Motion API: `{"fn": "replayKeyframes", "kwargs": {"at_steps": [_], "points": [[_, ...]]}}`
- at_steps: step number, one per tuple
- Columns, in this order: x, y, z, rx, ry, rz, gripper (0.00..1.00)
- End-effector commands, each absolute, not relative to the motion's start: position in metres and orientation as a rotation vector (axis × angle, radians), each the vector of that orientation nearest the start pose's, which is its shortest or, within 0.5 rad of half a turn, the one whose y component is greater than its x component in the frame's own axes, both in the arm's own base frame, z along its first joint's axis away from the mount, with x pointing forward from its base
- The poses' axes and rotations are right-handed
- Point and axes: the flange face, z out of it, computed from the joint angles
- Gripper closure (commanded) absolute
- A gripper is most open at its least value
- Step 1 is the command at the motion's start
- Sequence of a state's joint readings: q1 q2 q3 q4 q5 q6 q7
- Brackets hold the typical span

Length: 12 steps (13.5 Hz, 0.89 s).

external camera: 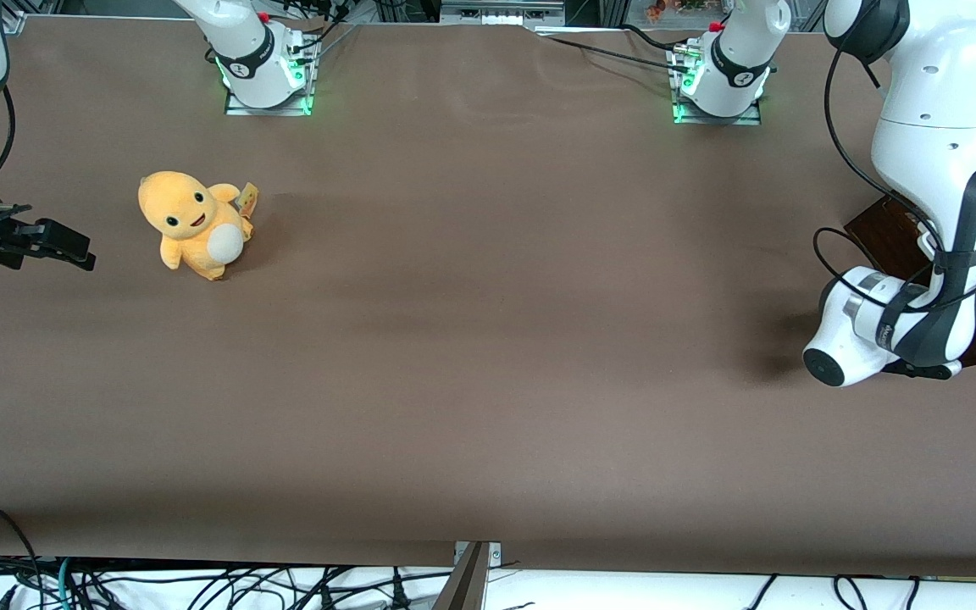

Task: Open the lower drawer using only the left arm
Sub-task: 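Lower the left gripper onto the lower drawer's white handle and close it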

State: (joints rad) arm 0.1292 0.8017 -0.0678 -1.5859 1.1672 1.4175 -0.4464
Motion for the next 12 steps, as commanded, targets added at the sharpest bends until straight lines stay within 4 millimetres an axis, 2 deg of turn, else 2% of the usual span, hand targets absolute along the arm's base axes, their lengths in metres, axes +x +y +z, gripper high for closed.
{"fn": "replayKeyframes", "kwargs": {"at_steps": [1, 8, 12], "points": [[0.622, 0.122, 0.178, -1.806, 0.052, 0.675, 0.93], [0.626, 0.065, 0.173, -1.818, 0.092, 0.667, 0.91], [0.631, 0.044, 0.176, -1.839, 0.099, 0.647, 0.88]]}}
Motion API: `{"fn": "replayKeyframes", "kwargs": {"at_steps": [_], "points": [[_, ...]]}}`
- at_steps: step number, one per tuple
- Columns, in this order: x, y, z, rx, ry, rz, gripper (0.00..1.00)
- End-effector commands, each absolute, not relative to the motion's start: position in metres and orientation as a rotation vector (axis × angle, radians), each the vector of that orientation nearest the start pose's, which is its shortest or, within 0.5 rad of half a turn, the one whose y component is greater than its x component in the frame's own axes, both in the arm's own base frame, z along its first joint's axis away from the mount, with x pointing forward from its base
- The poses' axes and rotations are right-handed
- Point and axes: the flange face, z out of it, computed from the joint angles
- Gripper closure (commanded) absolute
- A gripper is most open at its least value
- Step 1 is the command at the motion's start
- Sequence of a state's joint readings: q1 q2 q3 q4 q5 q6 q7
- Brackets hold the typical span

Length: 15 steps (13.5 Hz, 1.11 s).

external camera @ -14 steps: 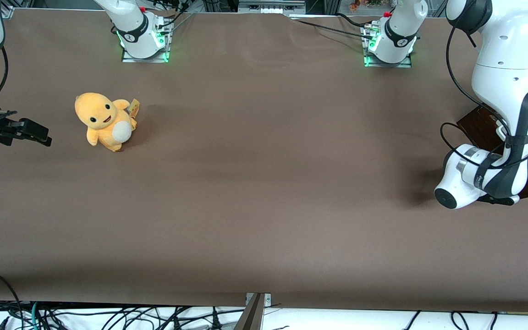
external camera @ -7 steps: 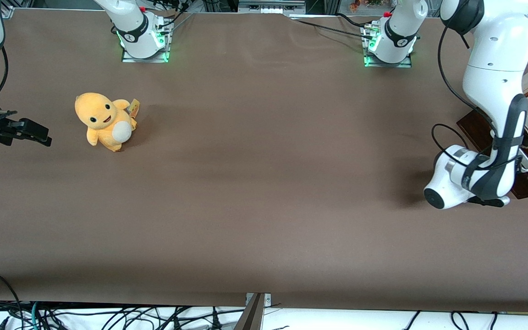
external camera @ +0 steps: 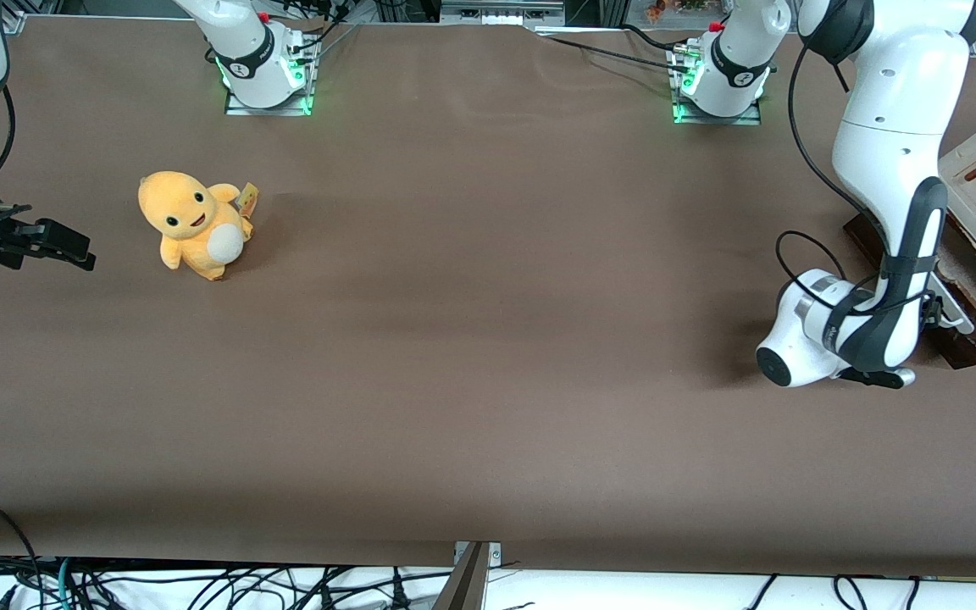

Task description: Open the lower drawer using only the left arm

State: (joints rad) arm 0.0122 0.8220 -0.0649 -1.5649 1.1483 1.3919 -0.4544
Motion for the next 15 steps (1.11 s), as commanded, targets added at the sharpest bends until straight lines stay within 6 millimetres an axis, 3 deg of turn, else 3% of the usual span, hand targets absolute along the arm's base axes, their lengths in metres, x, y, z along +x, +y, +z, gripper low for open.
{"fn": "replayKeyframes", "kwargs": {"at_steps": [1, 2, 4, 5, 6, 12, 15], "points": [[0.634, 0.042, 0.180, -1.848, 0.091, 0.638, 0.86], [0.634, 0.041, 0.180, -1.855, 0.087, 0.642, 0.86], [0.634, 0.037, 0.181, -1.870, 0.085, 0.646, 0.73], [0.637, 0.037, 0.187, -1.880, 0.080, 0.638, 0.30], [0.644, 0.036, 0.198, -1.913, 0.051, 0.624, 0.00], [0.669, 0.014, 0.277, -2.322, -0.113, 0.659, 0.00], [0.669, 0.004, 0.347, -2.707, -0.270, 0.679, 0.00]]}}
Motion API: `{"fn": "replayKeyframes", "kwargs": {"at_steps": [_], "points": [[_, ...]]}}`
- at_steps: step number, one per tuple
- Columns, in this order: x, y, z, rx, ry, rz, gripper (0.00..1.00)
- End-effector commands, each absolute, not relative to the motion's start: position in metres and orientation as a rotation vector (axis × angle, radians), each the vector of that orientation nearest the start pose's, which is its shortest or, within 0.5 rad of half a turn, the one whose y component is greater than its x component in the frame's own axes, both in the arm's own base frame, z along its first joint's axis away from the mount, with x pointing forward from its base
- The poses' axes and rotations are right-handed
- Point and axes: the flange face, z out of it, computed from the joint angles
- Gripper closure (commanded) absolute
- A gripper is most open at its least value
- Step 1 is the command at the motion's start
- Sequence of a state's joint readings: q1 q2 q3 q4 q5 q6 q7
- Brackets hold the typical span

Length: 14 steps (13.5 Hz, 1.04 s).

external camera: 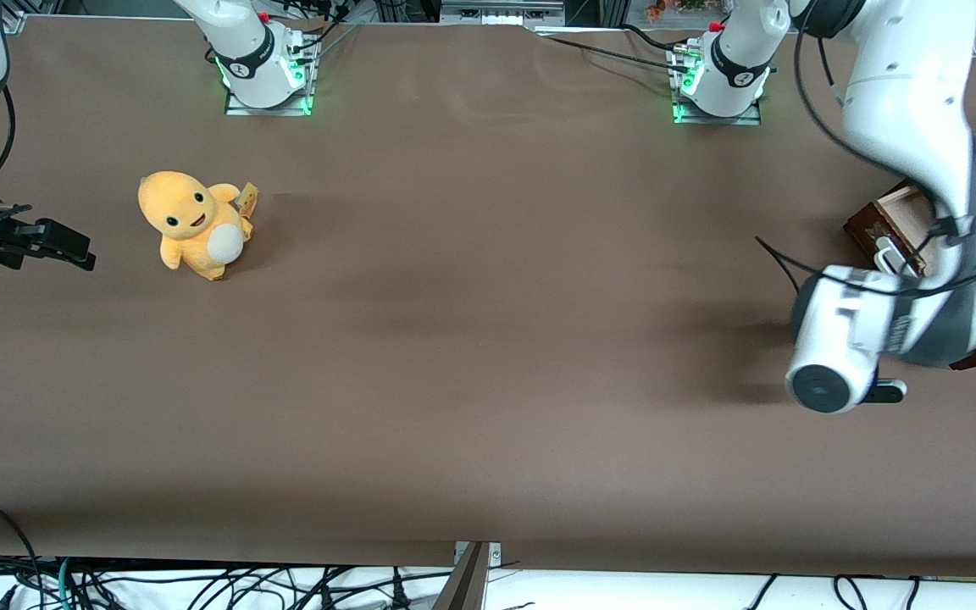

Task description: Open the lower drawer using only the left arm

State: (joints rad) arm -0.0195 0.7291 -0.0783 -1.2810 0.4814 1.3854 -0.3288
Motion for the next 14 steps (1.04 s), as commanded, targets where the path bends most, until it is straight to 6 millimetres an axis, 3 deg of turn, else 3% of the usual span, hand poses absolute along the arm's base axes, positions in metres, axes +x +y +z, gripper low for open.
{"fn": "replayKeyframes", "kwargs": {"at_steps": [1, 4, 6, 8, 11, 13, 14], "points": [[0.670, 0.000, 0.363, -2.841, -0.327, 0.691, 0.00], [0.673, -0.009, 0.408, -3.057, -0.404, 0.656, 0.00], [0.673, -0.005, 0.428, -3.149, -0.282, 0.604, 0.00], [0.679, 0.022, 0.474, -3.238, -0.111, 0.328, 0.00], [0.647, 0.032, 0.507, -3.234, 0.193, 0.143, 0.00], [0.628, 0.024, 0.538, -3.216, 0.326, 0.038, 0.00], [0.617, 0.010, 0.554, -3.198, 0.387, 0.006, 0.00]]}}
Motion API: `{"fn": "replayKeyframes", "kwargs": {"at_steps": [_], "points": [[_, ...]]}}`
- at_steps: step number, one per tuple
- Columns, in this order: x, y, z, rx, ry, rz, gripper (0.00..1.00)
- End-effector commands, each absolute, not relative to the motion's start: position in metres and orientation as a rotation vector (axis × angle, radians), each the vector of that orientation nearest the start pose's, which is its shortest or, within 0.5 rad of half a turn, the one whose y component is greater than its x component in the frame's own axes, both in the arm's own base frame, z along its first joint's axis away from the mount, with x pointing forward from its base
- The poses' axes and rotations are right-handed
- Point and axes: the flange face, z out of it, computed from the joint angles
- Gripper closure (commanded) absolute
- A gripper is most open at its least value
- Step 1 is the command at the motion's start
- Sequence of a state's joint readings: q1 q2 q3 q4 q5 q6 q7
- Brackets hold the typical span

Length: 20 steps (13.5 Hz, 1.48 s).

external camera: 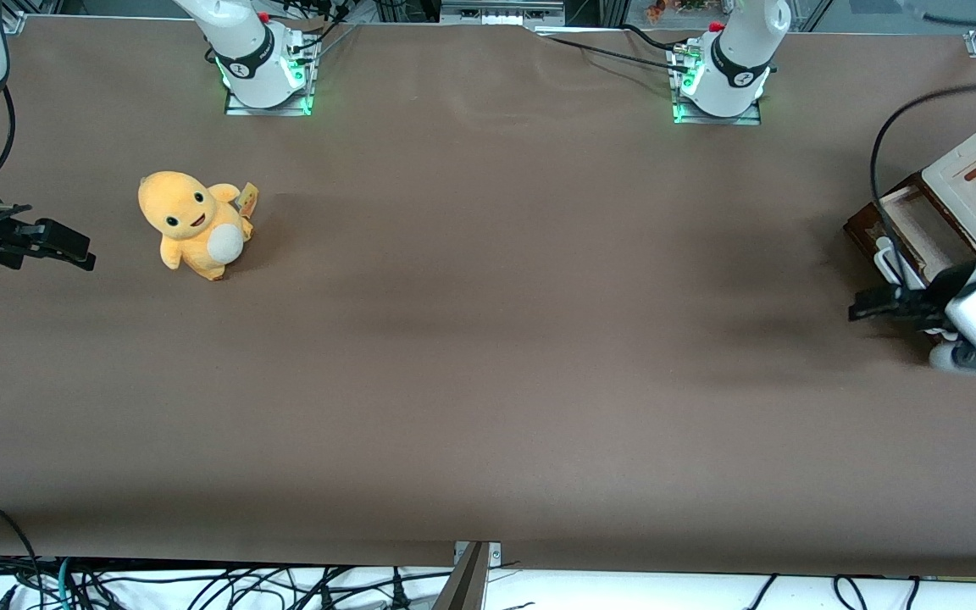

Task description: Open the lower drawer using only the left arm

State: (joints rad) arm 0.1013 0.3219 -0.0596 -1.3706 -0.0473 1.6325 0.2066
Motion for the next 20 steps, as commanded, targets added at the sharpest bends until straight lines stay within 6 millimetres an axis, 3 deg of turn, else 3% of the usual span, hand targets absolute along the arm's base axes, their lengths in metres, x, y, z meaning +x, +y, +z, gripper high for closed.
{"fn": "replayKeyframes", "kwargs": {"at_steps": [1, 3, 9, 20], "points": [[0.608, -0.004, 0.564, -3.184, 0.415, -0.008, 0.00], [0.587, -0.021, 0.585, -3.117, 0.451, -0.028, 0.00], [0.561, -0.034, 0.583, -3.057, 0.499, 0.011, 0.00], [0.558, -0.020, 0.579, -3.074, 0.375, 0.029, 0.00]]}}
